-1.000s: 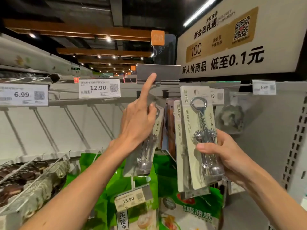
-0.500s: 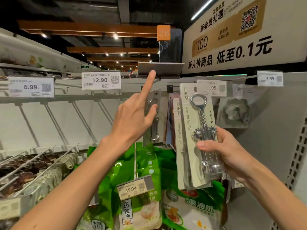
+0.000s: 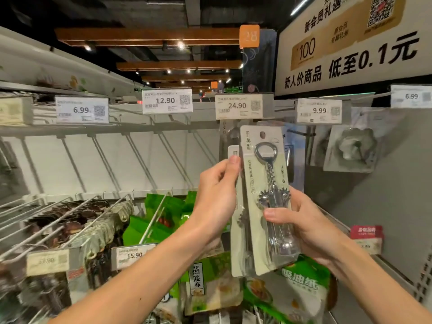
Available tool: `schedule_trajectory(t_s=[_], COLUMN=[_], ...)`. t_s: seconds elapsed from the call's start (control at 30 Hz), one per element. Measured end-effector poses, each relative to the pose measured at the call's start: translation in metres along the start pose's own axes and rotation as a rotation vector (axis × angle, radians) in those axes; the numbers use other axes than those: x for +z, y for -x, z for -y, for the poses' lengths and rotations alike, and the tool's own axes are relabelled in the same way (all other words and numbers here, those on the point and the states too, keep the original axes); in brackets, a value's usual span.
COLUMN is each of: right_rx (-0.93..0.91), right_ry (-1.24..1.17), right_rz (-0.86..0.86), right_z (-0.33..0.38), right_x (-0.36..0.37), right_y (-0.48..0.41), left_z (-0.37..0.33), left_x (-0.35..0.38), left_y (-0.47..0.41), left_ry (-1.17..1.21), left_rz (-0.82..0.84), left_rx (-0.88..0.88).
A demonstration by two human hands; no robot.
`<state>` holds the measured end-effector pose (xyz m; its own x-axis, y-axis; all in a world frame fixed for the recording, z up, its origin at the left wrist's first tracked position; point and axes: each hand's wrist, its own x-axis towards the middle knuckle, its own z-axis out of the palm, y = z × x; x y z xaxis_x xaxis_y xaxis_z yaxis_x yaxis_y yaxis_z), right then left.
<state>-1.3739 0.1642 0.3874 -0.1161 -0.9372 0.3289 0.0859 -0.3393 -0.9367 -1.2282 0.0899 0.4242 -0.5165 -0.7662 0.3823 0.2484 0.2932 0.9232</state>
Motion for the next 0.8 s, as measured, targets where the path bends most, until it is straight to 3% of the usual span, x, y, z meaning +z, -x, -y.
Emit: schedule_trajectory(t_s=[0.17,0.27,0.4,0.7,0.8], right_rx=[-0.044,-0.062,-0.072,-0.069,-0.074], right_ry=[0.028,0.031,0.031,0.245,0.253], right_rz=[-0.118,-0.179,-0.225,-0.278,-0.279], right_z=[0.002,0.004,0.007,0.019,0.020], right_x=[-0.005,-0.012,-0.018,-0.010,-0.008], right_y=[0.005,0.007,0.008,-0.004,-0.012], left_z=[-0.002,0.000,0.001,-0.035,-0.047], left_x=[-0.014,-0.024,-0.039,-0.053,-0.052], left_y=[-0.003,-0.004,-0.013,-0.032,-0.034], left_ry=[0.062,-0.020,-0.229,-1.011,-1.144], left_rz=[-0.112,-0.191,-0.317,-0.151,-0.145], left_rx=[-0.075,-0.051,0.011,0.416,0.527])
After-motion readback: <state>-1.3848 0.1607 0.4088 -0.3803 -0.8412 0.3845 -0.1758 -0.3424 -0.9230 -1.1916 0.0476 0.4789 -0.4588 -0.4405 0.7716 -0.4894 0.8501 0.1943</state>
